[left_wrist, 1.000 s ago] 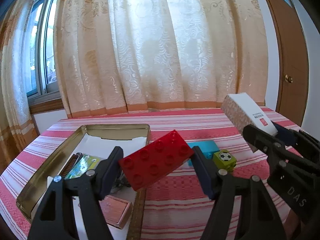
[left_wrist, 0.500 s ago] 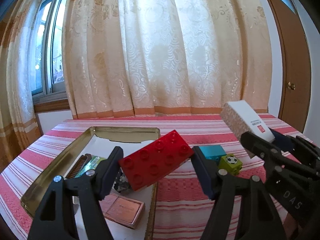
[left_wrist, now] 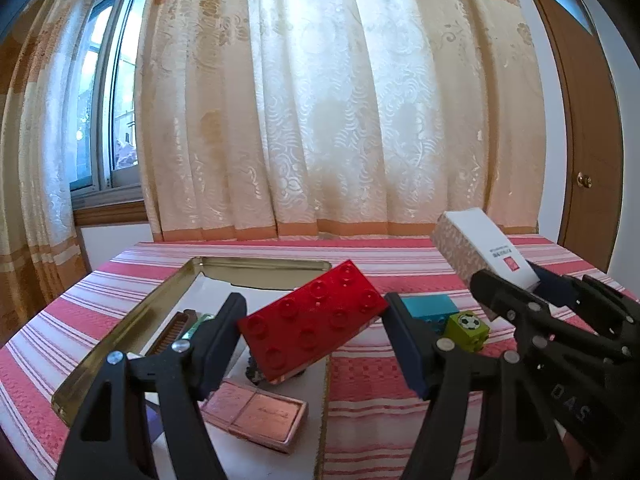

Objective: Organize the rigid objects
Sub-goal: 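Lift the red brick and white box and carry them toward the tray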

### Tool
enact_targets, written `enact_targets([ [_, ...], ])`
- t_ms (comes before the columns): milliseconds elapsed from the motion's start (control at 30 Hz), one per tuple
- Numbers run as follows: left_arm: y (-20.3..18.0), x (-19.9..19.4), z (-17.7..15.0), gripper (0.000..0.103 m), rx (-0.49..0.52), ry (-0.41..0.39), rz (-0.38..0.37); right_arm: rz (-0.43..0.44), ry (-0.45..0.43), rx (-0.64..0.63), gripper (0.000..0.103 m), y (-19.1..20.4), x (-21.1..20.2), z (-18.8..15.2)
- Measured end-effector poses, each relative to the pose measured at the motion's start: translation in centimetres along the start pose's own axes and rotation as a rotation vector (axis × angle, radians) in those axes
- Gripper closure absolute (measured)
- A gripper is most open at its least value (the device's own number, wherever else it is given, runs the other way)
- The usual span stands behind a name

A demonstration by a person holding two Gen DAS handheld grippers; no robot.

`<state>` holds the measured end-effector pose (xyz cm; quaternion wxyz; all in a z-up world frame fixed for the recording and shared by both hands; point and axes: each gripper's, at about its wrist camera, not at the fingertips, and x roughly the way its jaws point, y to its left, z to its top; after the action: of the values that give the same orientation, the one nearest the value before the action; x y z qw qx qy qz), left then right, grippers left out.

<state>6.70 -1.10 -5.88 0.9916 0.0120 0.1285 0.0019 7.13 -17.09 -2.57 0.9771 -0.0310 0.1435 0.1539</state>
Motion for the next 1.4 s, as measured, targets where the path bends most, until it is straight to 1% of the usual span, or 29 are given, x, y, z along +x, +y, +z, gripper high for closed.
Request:
enact_targets([
  [700, 2.9, -0.5, -0.3, 0.033, -0.033, -0.018, 0.052, 0.042, 0.002, -0.032, 0.06, 2.7, 0.4, 0.1],
  [1167, 4.6, -0.2, -0.2, 0.033, -0.053, -0.012, 0.077, 0.075, 0.007, -0.047, 0.06, 4.2, 0.9, 0.1],
  [1400, 5.2, 0.0, -0.2, 0.033, -0.062, -0.006, 0.087, 0.082, 0.009, -0.05, 0.06, 4.3, 1.0, 0.1],
])
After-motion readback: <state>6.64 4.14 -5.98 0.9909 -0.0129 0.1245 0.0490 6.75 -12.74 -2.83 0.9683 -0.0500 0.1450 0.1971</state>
